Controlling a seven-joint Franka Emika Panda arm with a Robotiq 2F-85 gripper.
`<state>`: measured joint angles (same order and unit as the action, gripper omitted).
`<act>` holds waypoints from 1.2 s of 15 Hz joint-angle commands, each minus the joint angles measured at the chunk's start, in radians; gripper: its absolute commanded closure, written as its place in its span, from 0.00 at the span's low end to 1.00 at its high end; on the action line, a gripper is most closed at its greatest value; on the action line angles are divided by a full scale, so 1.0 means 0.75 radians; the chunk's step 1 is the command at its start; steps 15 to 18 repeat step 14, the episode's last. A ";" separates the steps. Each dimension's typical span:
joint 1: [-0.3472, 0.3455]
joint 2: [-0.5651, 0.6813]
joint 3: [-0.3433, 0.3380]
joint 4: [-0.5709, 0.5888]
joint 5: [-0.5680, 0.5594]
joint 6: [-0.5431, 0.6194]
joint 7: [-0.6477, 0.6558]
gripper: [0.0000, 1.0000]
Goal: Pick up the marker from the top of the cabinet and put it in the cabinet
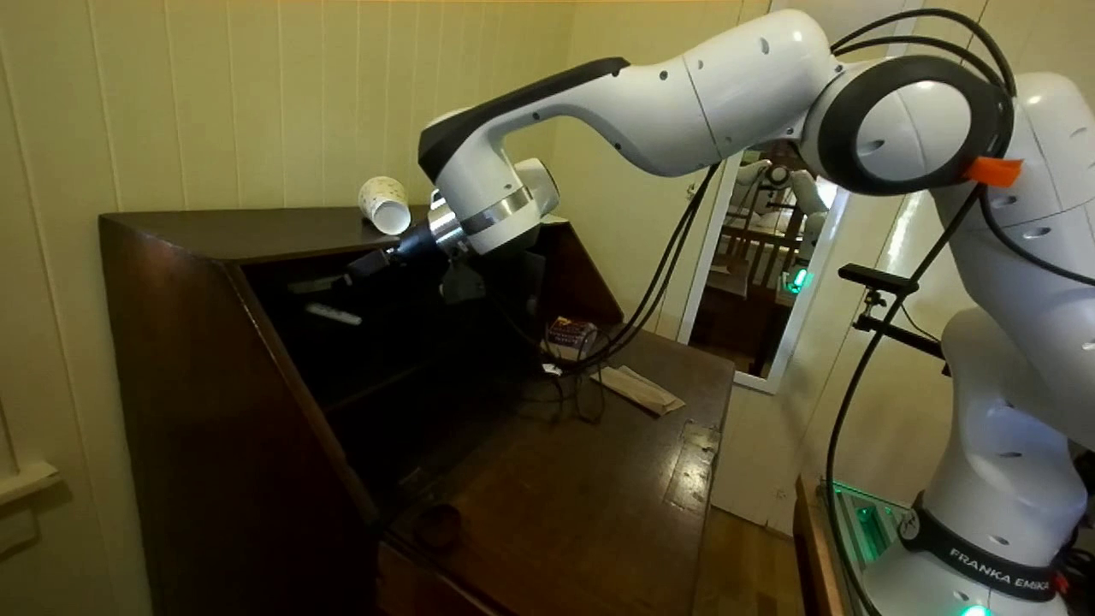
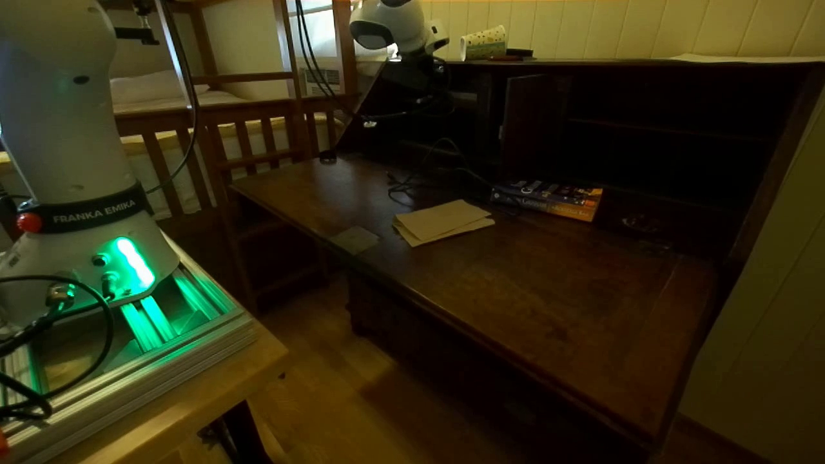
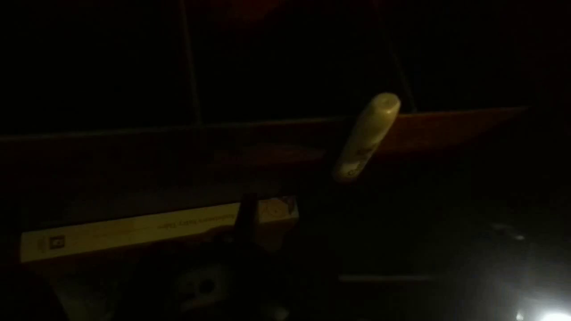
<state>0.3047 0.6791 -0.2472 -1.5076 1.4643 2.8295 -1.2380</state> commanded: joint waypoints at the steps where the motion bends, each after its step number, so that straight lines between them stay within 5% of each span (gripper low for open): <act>1: 0.089 -0.242 -0.132 -0.328 -0.348 -0.155 0.333 0.00; 7: 0.101 -0.654 -0.270 -0.662 -0.669 -0.654 0.399 0.00; 12: 0.073 -1.007 -0.334 -0.827 -0.645 -0.763 0.399 0.00; 13: -0.138 -0.830 -0.101 -0.700 -0.649 -0.716 0.393 0.00; 18: -0.142 -0.890 -0.116 -0.729 -0.636 -0.745 0.387 0.00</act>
